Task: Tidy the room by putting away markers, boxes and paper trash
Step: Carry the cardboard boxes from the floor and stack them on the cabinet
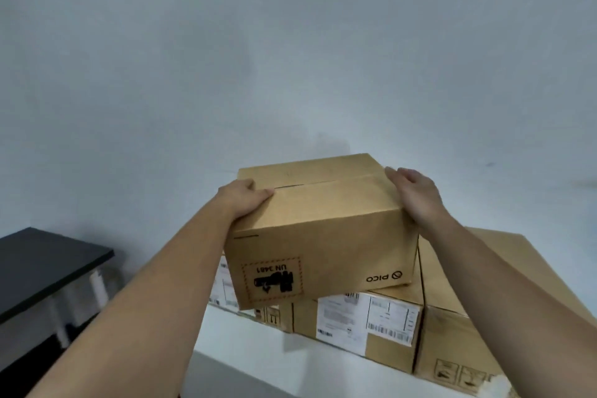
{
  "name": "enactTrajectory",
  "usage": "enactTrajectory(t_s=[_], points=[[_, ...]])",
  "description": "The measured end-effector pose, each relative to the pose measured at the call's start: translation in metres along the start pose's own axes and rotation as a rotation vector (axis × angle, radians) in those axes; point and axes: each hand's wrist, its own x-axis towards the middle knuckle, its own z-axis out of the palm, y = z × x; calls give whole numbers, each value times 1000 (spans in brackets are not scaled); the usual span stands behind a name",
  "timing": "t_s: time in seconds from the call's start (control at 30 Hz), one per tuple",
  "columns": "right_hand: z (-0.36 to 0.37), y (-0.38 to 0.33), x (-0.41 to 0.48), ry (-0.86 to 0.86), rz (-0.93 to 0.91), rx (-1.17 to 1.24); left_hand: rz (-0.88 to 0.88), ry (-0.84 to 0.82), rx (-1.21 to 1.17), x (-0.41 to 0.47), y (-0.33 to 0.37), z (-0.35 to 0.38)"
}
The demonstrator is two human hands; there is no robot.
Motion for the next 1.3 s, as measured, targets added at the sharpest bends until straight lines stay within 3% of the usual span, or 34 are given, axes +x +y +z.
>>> enactTrajectory(t_s=[0.07, 0.13, 0.27, 0.43, 0.53, 0.6, 0.73, 0.97, 1.3], points=[[16, 2, 4, 367, -121, -166, -19, -15, 91, 8, 2, -4], [40, 7, -2, 502, -198, -277, -25, -5, 106, 14, 7, -6], [89, 14, -14, 184, -192, -388, 8, 110, 271, 19, 15, -4], [104, -9, -22, -283, -47, -316, 48, 308, 427, 24, 10, -17], [102, -25, -29, -446, -4, -274, 47, 387, 440, 31, -3, -28], [106, -30, -39, -513, -44, -272, 31, 347, 358, 42, -22, -25], [122, -24, -45, -537, -155, -299, 14, 253, 152, 60, -52, -11], [128, -10, 3, -447, -185, -153, 71, 160, 280, 90, -47, -7], [141, 1, 7, -407, -211, -128, 63, 228, 352, 98, -51, -1]])
